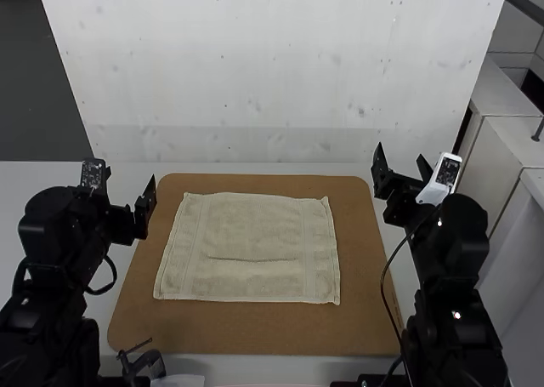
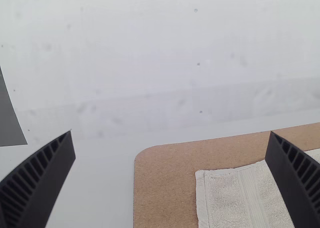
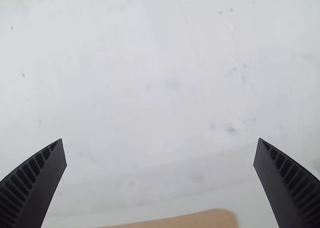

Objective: Fold the towel.

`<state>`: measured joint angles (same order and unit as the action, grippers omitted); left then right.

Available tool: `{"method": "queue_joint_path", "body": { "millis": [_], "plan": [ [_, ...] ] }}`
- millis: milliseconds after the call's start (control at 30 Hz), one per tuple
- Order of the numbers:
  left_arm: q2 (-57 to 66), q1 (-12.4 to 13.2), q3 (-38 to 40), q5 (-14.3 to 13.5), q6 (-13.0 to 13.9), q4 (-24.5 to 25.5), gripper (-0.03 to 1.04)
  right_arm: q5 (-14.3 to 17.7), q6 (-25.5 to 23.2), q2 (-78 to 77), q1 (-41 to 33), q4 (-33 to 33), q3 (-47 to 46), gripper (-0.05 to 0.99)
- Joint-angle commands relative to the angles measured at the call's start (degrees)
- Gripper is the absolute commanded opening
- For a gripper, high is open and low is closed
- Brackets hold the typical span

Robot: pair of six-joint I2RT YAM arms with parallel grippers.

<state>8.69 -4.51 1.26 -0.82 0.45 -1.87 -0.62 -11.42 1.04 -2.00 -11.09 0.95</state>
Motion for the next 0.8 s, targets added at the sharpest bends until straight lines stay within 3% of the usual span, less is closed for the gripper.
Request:
{"method": "queue_joint_path", "body": {
  "millis": [0, 400, 533, 600, 633, 700, 767],
  "plan": [
    [0.19, 0.12, -1.17, 0.73, 0.61, -0.33, 0.99, 0.01, -1.76, -0.34, 0.68, -0.33, -0.77, 0.96],
    [0.19, 0.12, -1.17, 0.12, 0.52, -0.42, 0.99, -0.08, -0.97, -0.07, 0.77, -0.68, -0.77, 0.96],
    [-0.34, 0.47, -0.99, -2.87, 0.34, -6.74, 0.98, 1.06, -0.09, -0.16, 0.51, -0.77, -0.77, 0.96],
    [-0.78, 0.73, 0.76, -2.96, 0.43, -7.54, 0.98, 1.50, -0.01, -0.86, 0.15, 1.07, -0.07, 0.96],
    [-1.13, 0.73, 2.26, -2.78, 0.43, -7.01, 0.99, 1.59, -0.01, -1.13, 0.07, 3.09, 0.81, 0.96],
    [-1.39, 0.56, 6.83, -1.73, 0.43, 0.11, 0.98, 1.68, -0.01, -1.13, -0.02, 5.91, 3.18, 0.97],
    [-1.39, 0.29, 11.84, 2.40, 0.34, 8.99, 0.98, 1.68, -0.01, 0.19, -0.02, 8.72, 6.43, 0.96]
  ]
}}
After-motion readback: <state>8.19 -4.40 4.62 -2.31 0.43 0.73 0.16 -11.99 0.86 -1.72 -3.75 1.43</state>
